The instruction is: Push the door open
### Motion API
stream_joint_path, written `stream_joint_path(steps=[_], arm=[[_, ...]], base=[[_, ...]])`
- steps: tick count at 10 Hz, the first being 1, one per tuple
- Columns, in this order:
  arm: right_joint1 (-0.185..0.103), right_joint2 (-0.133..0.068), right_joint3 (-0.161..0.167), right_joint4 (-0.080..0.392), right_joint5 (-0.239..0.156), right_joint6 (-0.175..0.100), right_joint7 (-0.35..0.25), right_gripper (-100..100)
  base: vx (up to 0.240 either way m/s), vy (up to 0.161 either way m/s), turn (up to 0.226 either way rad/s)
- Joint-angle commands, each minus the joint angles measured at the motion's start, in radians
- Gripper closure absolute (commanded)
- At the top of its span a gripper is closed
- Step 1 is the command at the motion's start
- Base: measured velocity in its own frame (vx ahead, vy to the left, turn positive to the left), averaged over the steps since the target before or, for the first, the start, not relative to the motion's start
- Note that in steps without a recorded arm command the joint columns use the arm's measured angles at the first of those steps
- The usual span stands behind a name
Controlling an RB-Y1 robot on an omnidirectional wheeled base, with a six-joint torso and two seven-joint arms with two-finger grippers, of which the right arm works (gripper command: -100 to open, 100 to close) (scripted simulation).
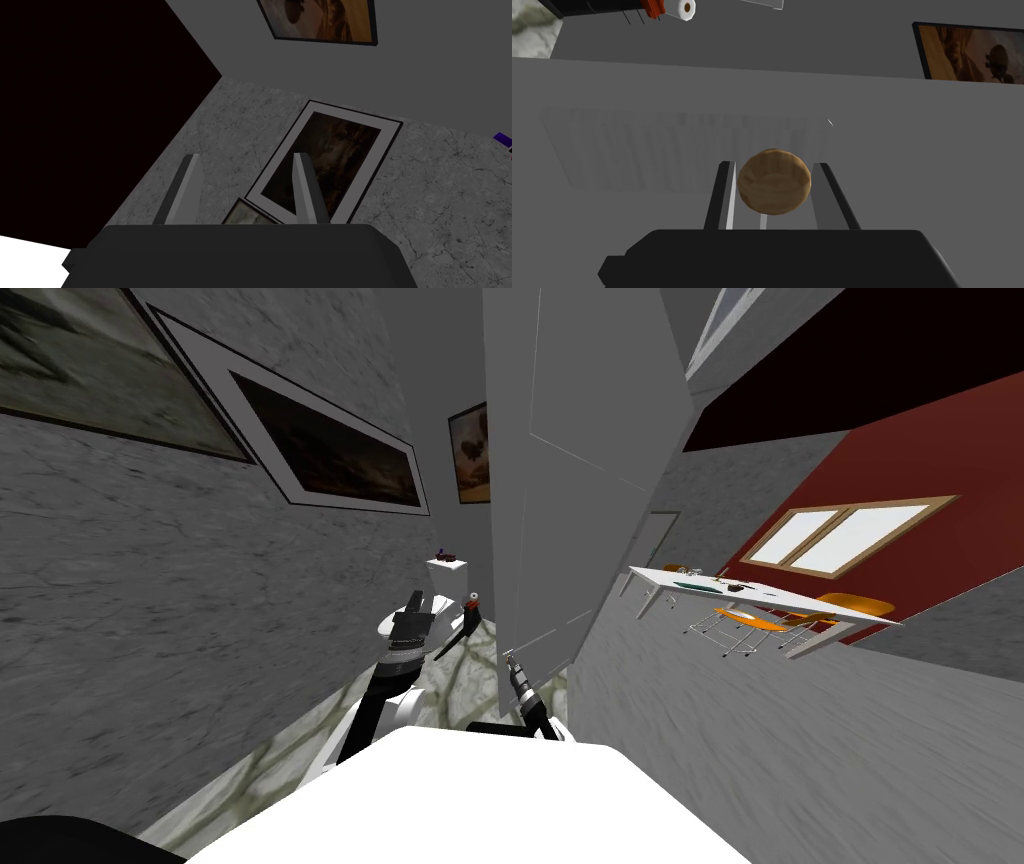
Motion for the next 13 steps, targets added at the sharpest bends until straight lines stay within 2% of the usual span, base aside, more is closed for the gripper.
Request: stream_joint_path(steps=[1,4,5,8,10,13], arm=[[0.001,-0.001,0.0,0.0,0.0,-0.001,0.0,100],[0.001,-0.001,0.0,0.0,0.0,-0.001,0.0,100],[-0.002,-0.005,-0.026,0.01,-0.006,0.005,0.007,100],[-0.009,-0.004,-0.058,0.018,-0.014,0.007,0.016,100],[-0.015,0.001,-0.086,0.026,-0.021,0.01,0.023,100],[-0.026,0.021,-0.137,0.039,-0.034,0.014,0.037,100]], base=[[-0.017,-0.014,0.003],[-0.006,-0.004,-0.003],[0.063,0.125,-0.046],[0.123,0.143,-0.053],[0.167,0.174,-0.053],[0.139,0.189,-0.07]])
